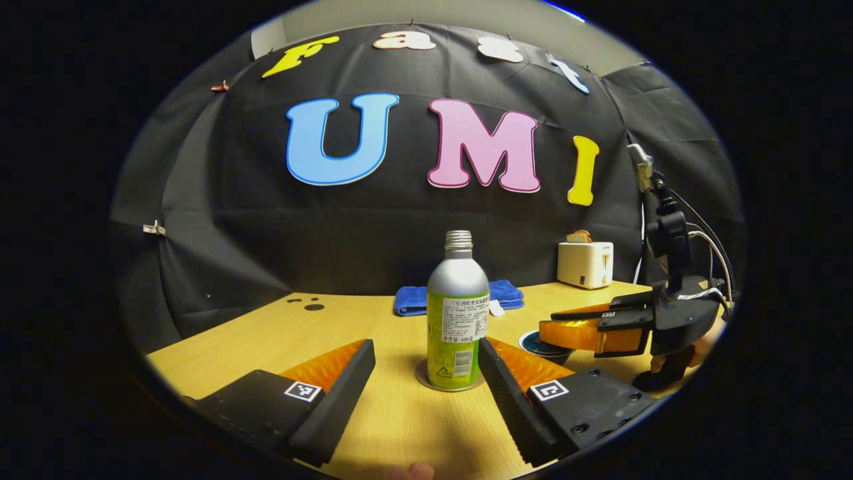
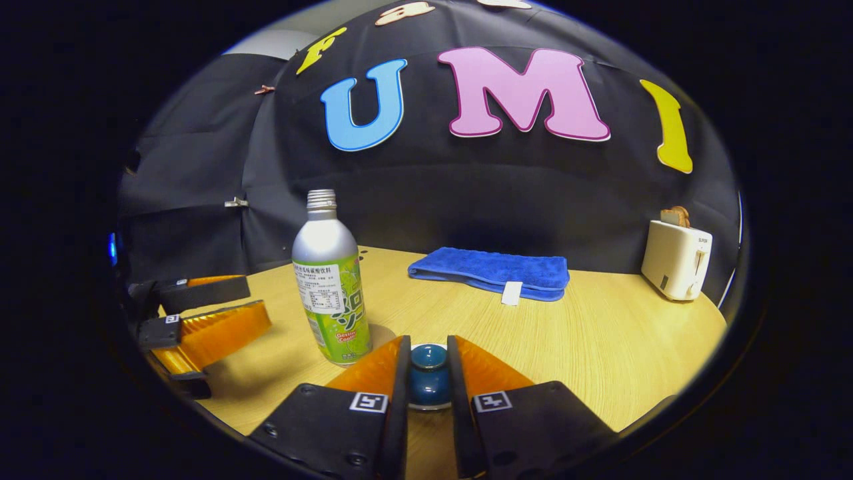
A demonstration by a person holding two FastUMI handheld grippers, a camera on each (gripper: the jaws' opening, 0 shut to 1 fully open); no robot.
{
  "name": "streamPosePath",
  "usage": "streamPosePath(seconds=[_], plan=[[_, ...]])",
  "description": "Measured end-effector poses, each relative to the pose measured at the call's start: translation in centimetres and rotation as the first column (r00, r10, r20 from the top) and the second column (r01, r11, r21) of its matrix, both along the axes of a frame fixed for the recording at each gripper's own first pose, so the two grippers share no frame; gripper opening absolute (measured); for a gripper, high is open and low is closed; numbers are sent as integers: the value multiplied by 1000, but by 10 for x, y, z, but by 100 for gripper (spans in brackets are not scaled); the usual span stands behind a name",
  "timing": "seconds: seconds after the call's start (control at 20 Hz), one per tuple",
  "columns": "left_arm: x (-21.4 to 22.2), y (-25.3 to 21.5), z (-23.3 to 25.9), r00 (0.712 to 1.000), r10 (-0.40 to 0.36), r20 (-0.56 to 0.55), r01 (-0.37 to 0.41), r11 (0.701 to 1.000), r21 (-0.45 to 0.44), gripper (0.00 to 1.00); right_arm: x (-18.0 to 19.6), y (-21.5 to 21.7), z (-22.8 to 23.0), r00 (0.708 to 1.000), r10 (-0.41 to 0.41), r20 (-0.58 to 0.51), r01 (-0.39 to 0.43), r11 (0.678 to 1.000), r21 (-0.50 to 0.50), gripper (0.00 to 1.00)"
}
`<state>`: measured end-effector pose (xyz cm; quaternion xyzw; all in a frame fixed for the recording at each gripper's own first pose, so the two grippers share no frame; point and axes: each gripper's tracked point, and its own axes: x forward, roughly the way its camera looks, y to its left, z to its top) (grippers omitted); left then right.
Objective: Open the teacup lid with one hand, grasp the water bottle and pour water into the teacup with the other hand; after pouring, place the water bottle on the coaster and then close the teacup lid.
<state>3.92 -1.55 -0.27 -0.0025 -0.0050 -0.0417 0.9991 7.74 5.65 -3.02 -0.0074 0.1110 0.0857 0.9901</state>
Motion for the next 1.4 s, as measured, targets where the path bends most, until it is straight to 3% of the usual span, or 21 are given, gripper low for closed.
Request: streamPosePath(seconds=[0.15,0.25,0.4,0.65,0.95,1.4], plan=[[-6,1,0,1000,6,-1,-6,1000,-1,98,1,-2,-4,1000,-7,-10,7,1000,3,35],[-6,3,-1,1000,12,-3,-12,1000,0,98,-3,-5,2,1000,-13,2,13,1000,19,51],[-8,2,0,1000,15,-2,-15,1000,0,98,-15,-10,14,997,-32,66,27,997,71,83],[-10,1,0,1000,9,-2,-9,1000,1,98,-58,-41,39,972,-106,207,90,992,85,89],[-10,4,-1,1000,25,-4,-25,1000,1,97,-95,-56,36,969,-119,216,113,993,38,89],[-11,8,0,999,54,-5,-54,999,0,98,-97,-57,35,967,-134,218,129,991,36,91]])
